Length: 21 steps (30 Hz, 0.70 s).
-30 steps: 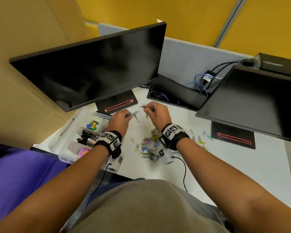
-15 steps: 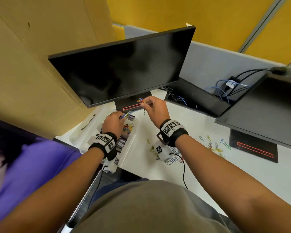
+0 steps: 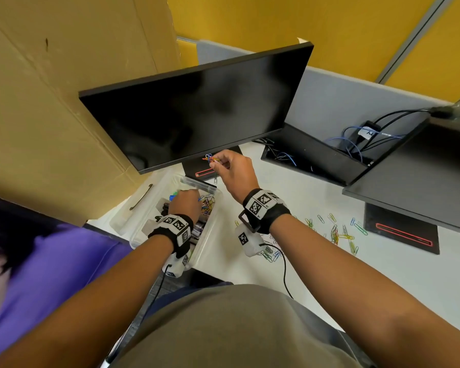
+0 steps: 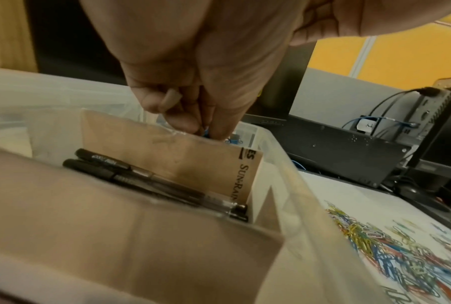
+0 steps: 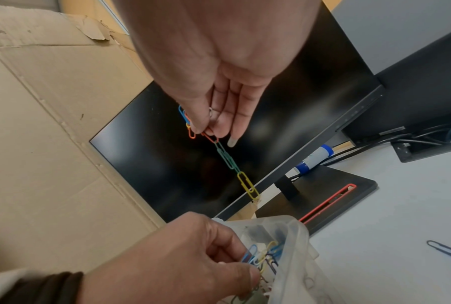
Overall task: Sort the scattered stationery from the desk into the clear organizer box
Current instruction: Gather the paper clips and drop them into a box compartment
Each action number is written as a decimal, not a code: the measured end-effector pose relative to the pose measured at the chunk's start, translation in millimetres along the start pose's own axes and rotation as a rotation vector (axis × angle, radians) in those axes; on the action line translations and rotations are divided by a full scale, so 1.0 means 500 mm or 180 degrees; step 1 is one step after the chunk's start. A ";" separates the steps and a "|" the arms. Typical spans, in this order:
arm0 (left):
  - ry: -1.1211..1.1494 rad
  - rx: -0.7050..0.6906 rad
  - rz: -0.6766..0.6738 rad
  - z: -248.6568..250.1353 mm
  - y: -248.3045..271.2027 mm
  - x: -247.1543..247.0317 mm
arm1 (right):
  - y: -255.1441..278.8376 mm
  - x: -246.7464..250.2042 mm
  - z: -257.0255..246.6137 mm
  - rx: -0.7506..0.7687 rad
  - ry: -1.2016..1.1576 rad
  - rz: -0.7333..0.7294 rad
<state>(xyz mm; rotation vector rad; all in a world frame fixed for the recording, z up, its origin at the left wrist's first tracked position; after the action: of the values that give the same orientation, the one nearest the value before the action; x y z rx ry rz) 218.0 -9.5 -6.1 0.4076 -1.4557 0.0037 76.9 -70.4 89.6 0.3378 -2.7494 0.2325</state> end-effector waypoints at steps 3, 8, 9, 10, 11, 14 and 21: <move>-0.0032 -0.0007 -0.0029 0.003 -0.004 0.001 | 0.002 -0.013 -0.008 -0.0002 -0.0056 -0.0079; 0.0322 -0.0049 0.0161 -0.009 -0.007 0.007 | 0.001 -0.033 -0.015 0.0027 -0.0084 -0.0090; 0.0384 -0.0012 0.0219 -0.017 -0.010 0.007 | -0.001 -0.038 -0.016 0.0026 -0.0103 -0.0091; 0.0415 0.0035 0.0258 -0.026 -0.011 0.006 | -0.002 -0.042 -0.017 0.0021 -0.0126 -0.0088; 0.0426 0.0075 0.0262 -0.035 -0.012 0.005 | -0.003 -0.047 -0.016 0.0009 -0.0163 -0.0086; 0.0468 0.0128 0.0228 -0.055 -0.014 0.002 | -0.008 -0.066 -0.003 -0.0072 -0.0271 -0.0106; 0.0612 0.0104 0.0222 -0.067 -0.013 -0.002 | 0.012 -0.115 0.066 -0.0520 0.0206 -0.0314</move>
<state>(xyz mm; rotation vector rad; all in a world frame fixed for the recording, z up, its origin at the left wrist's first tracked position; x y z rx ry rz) 251.5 -6.2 -10.7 0.3725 -1.2805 0.1196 116.6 -59.8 37.0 0.4126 -2.6576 -0.0069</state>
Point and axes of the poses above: each hand's wrist, its own y-axis away from the middle knuckle, its own x-axis out of the back of the hand, z = x × y, the point moved 7 cm from there along -y, towards the middle knuckle, and after that the axes turned 10 degrees about -y, right-handed, at the moved point
